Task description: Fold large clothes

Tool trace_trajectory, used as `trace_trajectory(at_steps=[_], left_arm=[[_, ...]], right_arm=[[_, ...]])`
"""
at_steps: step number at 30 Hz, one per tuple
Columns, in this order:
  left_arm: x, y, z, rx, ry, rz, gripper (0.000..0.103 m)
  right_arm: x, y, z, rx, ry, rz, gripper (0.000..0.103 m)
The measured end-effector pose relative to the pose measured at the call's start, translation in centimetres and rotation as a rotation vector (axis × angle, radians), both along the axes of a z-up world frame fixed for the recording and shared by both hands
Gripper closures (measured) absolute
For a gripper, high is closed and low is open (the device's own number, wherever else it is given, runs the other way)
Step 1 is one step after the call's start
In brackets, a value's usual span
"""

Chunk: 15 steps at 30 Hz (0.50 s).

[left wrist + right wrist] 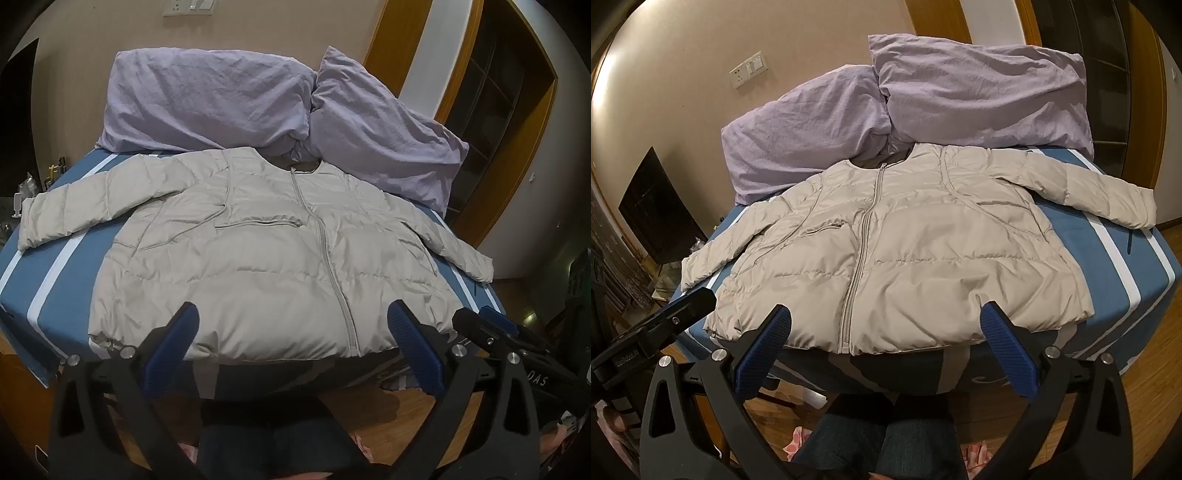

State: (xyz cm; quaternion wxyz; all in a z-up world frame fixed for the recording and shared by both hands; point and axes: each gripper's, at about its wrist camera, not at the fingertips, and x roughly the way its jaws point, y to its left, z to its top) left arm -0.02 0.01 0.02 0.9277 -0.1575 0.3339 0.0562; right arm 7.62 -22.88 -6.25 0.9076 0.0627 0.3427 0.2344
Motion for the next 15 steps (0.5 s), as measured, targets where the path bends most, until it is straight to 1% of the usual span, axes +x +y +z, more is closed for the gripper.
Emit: trace_trajectory(at_steps=[15], left_arm=[[-0.01, -0.11, 0.06, 0.003, 0.001, 0.002, 0.002]], right_arm=[[-0.07, 0.01, 0.0, -0.002, -0.001, 0.0, 0.001]])
